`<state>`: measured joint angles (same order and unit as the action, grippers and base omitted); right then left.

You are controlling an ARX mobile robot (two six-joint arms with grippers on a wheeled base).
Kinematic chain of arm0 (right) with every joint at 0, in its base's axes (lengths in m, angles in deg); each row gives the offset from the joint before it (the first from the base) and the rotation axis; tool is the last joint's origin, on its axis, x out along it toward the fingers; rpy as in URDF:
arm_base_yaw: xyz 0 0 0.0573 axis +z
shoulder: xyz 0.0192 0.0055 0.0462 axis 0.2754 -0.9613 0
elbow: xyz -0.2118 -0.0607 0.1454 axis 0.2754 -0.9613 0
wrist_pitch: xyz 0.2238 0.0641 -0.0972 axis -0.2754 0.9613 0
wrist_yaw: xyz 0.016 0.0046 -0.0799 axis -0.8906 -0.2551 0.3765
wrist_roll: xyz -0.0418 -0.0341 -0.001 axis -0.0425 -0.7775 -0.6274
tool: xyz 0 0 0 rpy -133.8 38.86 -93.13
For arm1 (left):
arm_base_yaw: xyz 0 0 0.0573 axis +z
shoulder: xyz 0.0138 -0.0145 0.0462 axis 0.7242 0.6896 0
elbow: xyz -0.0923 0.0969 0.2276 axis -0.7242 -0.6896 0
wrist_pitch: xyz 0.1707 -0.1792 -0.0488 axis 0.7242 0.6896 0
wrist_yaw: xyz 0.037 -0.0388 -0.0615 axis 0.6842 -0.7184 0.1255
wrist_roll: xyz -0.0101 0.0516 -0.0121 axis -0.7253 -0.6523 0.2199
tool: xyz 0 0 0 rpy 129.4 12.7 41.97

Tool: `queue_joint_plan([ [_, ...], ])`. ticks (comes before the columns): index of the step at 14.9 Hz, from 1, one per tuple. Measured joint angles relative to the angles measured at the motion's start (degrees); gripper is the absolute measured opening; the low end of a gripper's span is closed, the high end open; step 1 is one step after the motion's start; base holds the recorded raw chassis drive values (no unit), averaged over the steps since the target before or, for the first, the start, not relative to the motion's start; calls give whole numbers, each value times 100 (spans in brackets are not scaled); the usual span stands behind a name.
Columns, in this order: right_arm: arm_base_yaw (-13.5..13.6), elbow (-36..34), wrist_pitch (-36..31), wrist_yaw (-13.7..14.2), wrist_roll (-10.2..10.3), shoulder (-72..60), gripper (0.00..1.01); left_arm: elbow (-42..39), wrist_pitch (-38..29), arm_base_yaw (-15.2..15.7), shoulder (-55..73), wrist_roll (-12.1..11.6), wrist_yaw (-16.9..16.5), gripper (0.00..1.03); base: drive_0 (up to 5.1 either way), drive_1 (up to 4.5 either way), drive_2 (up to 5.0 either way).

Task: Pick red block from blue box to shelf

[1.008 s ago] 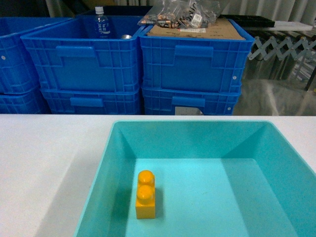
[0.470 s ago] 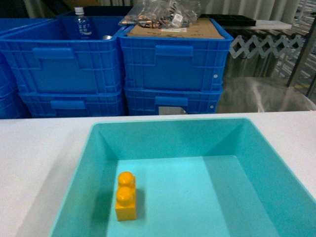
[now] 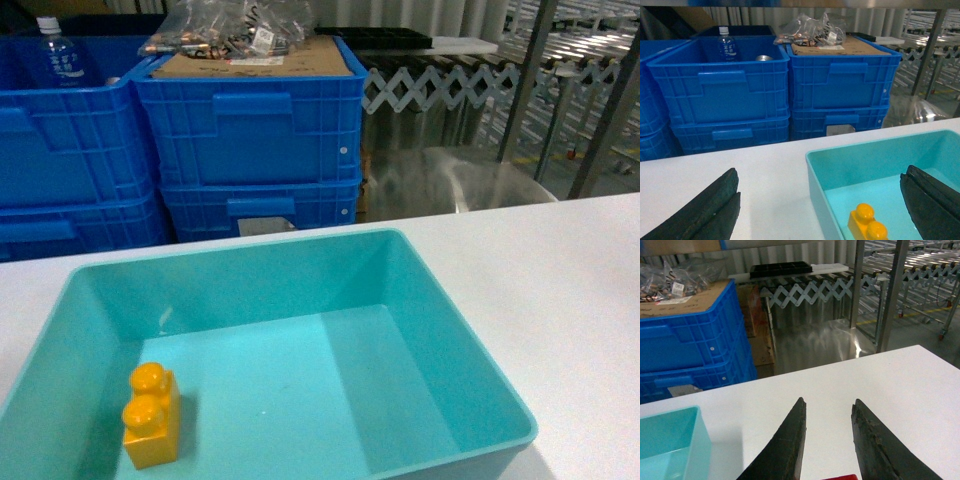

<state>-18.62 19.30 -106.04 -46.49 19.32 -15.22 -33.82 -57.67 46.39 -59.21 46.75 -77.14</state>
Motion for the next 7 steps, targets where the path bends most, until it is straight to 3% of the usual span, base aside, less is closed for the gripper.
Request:
queue_joint_plan([
  [7,0,0,2,0,-2,0,24,0,0,0,0,0,0,98,-152,-152,-152],
])
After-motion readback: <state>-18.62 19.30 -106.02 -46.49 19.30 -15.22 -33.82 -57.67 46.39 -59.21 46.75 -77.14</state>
